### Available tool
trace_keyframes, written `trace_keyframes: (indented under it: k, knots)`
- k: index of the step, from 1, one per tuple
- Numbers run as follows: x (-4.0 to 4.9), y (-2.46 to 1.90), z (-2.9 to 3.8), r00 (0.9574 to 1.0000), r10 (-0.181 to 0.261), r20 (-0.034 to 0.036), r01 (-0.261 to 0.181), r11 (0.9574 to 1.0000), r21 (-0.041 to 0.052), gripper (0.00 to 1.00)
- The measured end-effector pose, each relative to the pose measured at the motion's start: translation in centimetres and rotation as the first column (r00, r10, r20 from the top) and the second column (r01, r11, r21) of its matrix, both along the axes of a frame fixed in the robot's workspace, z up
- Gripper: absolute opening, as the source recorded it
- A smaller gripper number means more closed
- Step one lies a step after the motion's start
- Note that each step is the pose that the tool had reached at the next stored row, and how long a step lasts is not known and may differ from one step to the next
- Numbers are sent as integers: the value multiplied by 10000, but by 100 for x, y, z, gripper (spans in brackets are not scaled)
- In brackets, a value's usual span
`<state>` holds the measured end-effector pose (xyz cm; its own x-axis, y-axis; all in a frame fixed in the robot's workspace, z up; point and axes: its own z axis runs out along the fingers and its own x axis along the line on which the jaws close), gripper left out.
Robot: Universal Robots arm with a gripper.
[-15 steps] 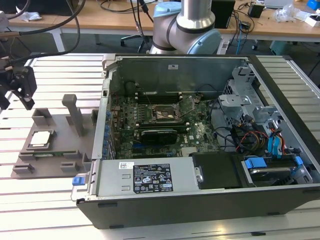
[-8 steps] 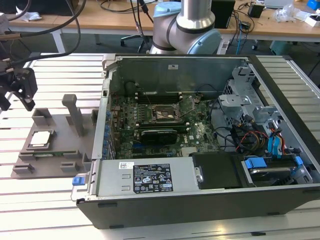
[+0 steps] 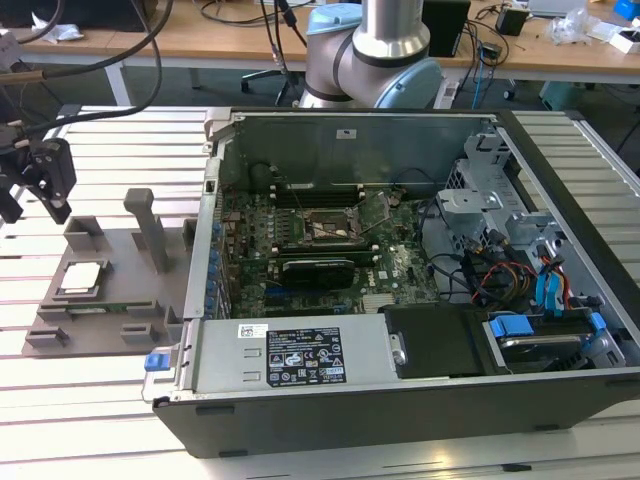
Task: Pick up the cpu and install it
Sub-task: 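Pick up the cpu and move it towards the insertion slot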
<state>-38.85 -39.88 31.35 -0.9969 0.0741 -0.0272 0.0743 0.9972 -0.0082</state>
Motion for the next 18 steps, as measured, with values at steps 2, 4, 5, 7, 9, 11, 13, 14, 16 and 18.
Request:
trace_keyframes:
  k: [2,4,5,7,9,11,13,14,16,18]
  knots:
    - [0,0,-7,10000,0,2,0,10000,1,60]
    - [0,0,-15,10000,0,0,0,10000,0,60]
    - [0,0,-18,10000,0,0,0,10000,1,60]
    - [0,0,-22,10000,0,0,0,10000,0,60]
    - [0,0,-27,10000,0,1,0,10000,0,60]
    - [0,0,-33,10000,0,1,0,10000,1,60]
    - [0,0,-38,10000,0,1,0,10000,1,60]
    - [0,0,-40,10000,0,1,0,10000,1,60]
    - [0,0,-47,10000,0,2,0,10000,1,60]
    - [0,0,-56,10000,0,1,0,10000,0,60]
